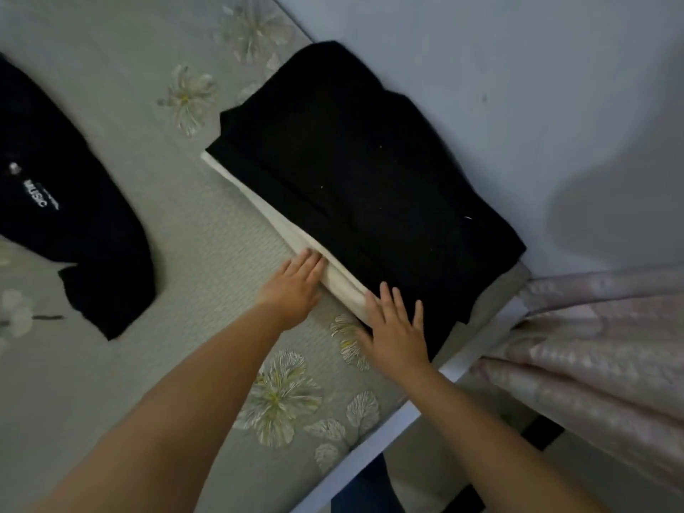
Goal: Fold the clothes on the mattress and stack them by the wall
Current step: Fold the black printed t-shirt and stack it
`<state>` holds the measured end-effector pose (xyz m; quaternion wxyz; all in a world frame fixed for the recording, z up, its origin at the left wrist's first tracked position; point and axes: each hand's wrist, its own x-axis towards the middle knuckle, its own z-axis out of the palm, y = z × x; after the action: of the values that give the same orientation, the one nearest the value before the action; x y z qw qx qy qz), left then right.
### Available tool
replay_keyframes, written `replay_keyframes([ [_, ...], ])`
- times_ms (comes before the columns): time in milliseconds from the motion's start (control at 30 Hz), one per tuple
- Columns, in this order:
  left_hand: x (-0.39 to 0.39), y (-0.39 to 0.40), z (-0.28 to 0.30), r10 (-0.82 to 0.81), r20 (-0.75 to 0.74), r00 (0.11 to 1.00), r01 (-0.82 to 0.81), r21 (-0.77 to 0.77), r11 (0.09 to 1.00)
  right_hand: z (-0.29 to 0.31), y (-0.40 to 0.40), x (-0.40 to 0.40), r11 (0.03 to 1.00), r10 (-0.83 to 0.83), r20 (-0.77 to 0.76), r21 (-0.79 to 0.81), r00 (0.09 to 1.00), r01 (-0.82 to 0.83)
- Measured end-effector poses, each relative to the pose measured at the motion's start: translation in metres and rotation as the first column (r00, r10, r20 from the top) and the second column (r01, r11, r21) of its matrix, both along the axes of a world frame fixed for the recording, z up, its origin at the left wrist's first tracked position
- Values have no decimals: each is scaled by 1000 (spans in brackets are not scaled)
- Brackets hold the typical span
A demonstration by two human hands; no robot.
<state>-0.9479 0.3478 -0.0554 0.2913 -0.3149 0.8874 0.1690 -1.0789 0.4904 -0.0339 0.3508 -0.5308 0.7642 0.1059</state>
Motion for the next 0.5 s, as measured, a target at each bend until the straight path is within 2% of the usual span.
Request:
replay_keyframes([
  [67, 2, 7, -6, 15, -8, 1000, -15, 22, 1000, -7, 5, -5, 999, 40, -38, -5, 998, -40],
  [167, 19, 9, -8, 48, -93, 995, -48, -3, 999, -9, -2, 9, 992, -12, -84, -123, 996, 1],
  [200, 27, 9, -10, 77, -129, 989, -82, -31, 996, -7, -5, 18, 979, 19, -101, -200, 995, -39],
  [267, 51, 11, -13, 171, -173, 970, -187, -82, 979, -7, -12, 39, 904, 175, -164, -365, 971, -224],
  [367, 101, 13, -17, 395, -245, 885, -432, -118, 894, -13, -34, 77, 786, 382, -133, -475, 915, -397],
  [500, 187, 21, -16, 593, -326, 737, -665, -188, 723, -29, -82, 142, 703, 520, 7, -572, 854, -423],
])
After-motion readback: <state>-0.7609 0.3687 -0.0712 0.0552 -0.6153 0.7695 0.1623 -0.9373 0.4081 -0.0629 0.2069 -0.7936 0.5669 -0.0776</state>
